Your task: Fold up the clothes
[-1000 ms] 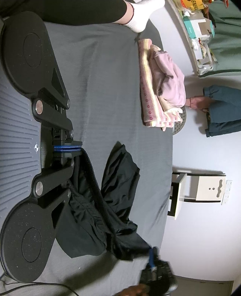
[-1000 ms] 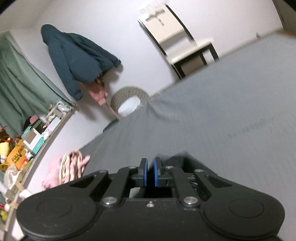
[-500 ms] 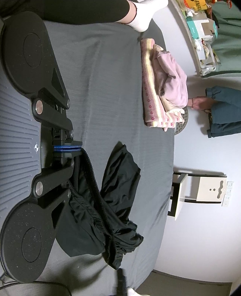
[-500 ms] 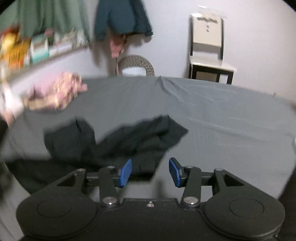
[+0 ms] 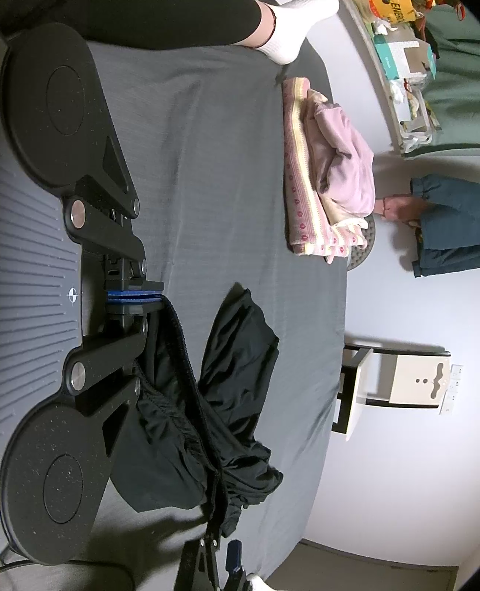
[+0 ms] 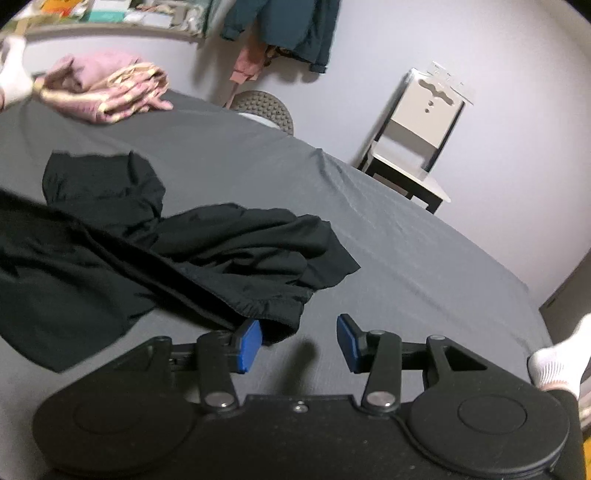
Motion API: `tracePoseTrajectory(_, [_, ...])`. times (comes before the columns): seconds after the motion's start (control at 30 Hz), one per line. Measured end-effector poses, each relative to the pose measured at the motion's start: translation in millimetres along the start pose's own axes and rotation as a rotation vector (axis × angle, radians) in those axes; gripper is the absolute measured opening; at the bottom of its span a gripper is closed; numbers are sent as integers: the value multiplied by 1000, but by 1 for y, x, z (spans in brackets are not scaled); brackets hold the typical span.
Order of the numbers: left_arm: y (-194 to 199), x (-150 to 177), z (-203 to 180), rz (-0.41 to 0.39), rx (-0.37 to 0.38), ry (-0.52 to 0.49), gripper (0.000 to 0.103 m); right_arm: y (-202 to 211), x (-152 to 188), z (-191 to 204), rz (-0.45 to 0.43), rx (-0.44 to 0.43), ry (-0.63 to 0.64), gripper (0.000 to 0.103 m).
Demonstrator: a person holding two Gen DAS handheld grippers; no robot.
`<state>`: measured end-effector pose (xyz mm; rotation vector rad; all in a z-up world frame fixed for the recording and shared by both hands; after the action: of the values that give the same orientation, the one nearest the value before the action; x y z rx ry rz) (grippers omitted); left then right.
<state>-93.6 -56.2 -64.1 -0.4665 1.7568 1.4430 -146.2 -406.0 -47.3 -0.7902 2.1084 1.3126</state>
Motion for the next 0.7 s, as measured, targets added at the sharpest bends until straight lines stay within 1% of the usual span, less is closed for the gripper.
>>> tracePoseTrajectory(0.1, [0, 0, 0, -3, -2, -1, 1, -5, -1, 2, -50, 18, 19, 43])
tracePoseTrajectory(0.13, [-1, 0, -1, -6, -5, -1, 1, -6, -2, 2, -63, 13, 15, 41])
tracePoseTrajectory(0.2, [-2, 1, -2, -10, -11, -1, 1, -9, -5, 0, -76, 17, 4, 10])
tracePoseTrajectory(0.3, [-4, -1, -5, -23, -31, -18, 1, -6, -9, -6, -98, 21, -50, 5])
tracePoseTrajectory(0.37, [-3, -2, -9, -40, -52, -39, 1, 5, -12, -13, -125, 36, -95, 5])
tracePoseTrajectory(0.5, [7, -13, -13, -117, -88, -98, 1, 41, -20, -31, -204, 62, -205, 4])
tracePoseTrajectory(0.6, [28, -27, -13, -189, -96, -101, 1, 77, -28, -42, -275, 82, -266, 4])
tracePoseTrajectory(0.7, [63, -47, -9, -267, -92, -62, 1, 117, -37, -52, -345, 91, -329, 4])
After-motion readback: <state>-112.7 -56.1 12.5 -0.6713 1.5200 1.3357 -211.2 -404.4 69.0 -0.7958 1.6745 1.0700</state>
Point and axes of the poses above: each gripper's, at about its wrist camera, not at the fingertips, and y roughly against the way its jaws point, z to its left, x to its underside, the point moved 1 cm from there along -y, roughly the way its jaws point, and after that the axes turned 1 degree about -x, right-handed, at the moved point
